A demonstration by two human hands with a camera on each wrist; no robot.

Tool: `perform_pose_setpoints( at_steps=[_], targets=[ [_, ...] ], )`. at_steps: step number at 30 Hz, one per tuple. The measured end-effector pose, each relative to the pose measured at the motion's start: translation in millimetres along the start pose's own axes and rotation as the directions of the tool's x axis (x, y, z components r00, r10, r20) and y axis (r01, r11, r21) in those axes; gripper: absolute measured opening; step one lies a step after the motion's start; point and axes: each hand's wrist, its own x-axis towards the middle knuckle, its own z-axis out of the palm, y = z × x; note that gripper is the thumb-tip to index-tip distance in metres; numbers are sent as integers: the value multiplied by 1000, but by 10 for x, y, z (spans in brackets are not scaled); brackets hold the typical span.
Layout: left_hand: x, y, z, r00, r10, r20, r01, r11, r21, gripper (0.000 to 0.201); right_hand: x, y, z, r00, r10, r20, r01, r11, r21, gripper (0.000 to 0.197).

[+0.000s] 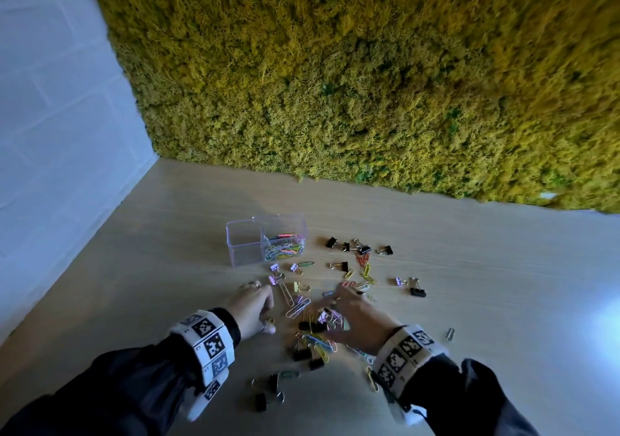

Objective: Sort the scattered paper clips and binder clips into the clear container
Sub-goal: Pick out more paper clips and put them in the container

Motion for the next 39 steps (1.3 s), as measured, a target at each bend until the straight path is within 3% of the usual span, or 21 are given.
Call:
perform_pose_setpoints(
  at_steps=[3,10,13,18,20,22,25,27,28,29,31,33,35,37,39],
  targets=[
    [49,-4,31,1000,-19,-20,17,994,-111,40,163,-131,63,997,48,64,-37,986,-165,38],
    [-14,-29,64,1000,3,14,-2,996,-86,38,301,-88,76,996,58,60,-56,998,-38,25],
    [-48,-13,68,998,-1,56,5,997,-75,20,247,-25,55,999,20,-51,-15,996,87,21],
    [-71,-53,91,993,-42,111,59,986,-155,25,138,110,-115,979,94,-179,-55,976,211,20],
    [-51,-116,73,990,-80,116,109,958,-266,32,100,206,-183,968,131,-214,-66,956,286,16],
    [-58,-122,13,983,-99,155,168,828,-535,29,41,334,-254,955,184,-234,-84,921,379,10],
    [-92,-40,-128,969,-62,237,241,419,-875,23,-69,524,-336,928,289,-236,-119,830,545,25],
    [-80,12,-186,952,-29,303,302,224,-927,28,-151,641,-361,904,363,-226,-163,782,602,25],
    [-62,58,-201,948,-18,318,313,229,-921,32,-187,714,-364,885,401,-234,-190,773,606,24],
    [-40,124,-207,952,-25,305,297,312,-902,36,-229,783,-375,861,444,-249,-234,779,582,21],
    [7,284,-195,977,2,214,163,640,-751,39,-298,958,-399,797,519,-310,-334,805,491,19],
    [51,418,-135,986,106,129,-29,868,-496,32,-357,1094,-450,739,565,-367,-420,812,404,24],
    [89,438,-61,983,172,64,-153,961,-229,19,-427,1137,-466,748,551,-371,-451,831,325,20],
    [95,433,-16,977,205,52,-204,979,-24,20,-479,1092,-387,798,443,-410,-415,896,160,20],
    [108,427,26,976,214,48,-217,974,68,25,-525,941,-292,832,323,-452,-363,932,-3,24]
  ],
)
